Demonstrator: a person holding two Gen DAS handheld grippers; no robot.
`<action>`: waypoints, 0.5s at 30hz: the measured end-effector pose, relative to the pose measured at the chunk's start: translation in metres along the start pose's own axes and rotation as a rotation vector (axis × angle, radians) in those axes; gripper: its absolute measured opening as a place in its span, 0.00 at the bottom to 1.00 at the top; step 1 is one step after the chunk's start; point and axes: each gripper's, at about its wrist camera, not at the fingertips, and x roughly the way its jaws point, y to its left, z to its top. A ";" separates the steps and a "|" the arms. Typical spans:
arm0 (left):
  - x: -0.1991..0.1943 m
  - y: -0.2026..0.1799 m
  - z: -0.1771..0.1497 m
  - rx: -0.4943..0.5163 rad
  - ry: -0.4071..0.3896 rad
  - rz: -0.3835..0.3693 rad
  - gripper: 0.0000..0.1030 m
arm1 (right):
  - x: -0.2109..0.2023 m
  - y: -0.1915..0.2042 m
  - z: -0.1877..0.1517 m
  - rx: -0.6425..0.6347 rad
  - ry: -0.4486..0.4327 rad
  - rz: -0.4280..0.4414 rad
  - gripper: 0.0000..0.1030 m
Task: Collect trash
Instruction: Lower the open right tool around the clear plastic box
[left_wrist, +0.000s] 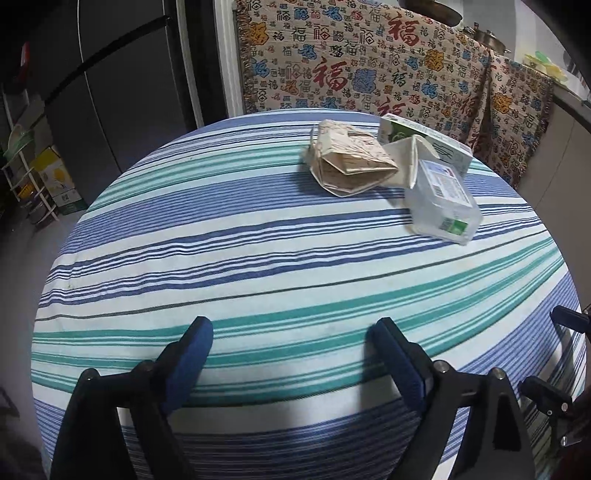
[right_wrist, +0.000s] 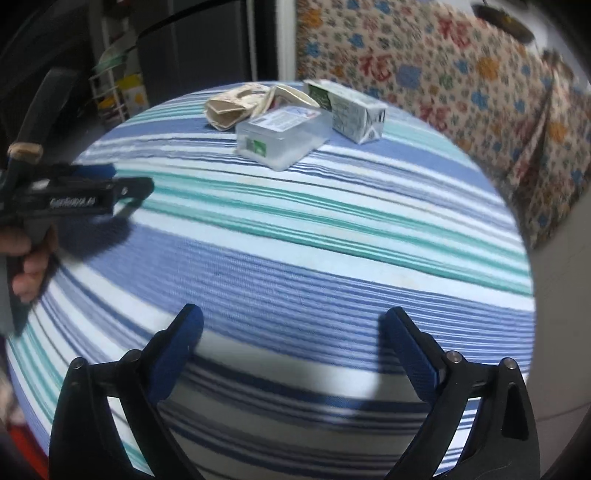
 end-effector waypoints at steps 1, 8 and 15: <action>0.000 0.000 0.000 -0.001 0.001 0.001 0.90 | 0.004 0.002 0.005 0.006 0.006 -0.007 0.99; -0.002 0.000 -0.001 0.000 0.002 0.002 0.91 | 0.042 0.013 0.069 0.035 0.022 0.034 0.94; -0.001 0.000 -0.001 -0.001 0.002 0.002 0.91 | 0.070 0.005 0.127 0.150 0.022 0.047 0.94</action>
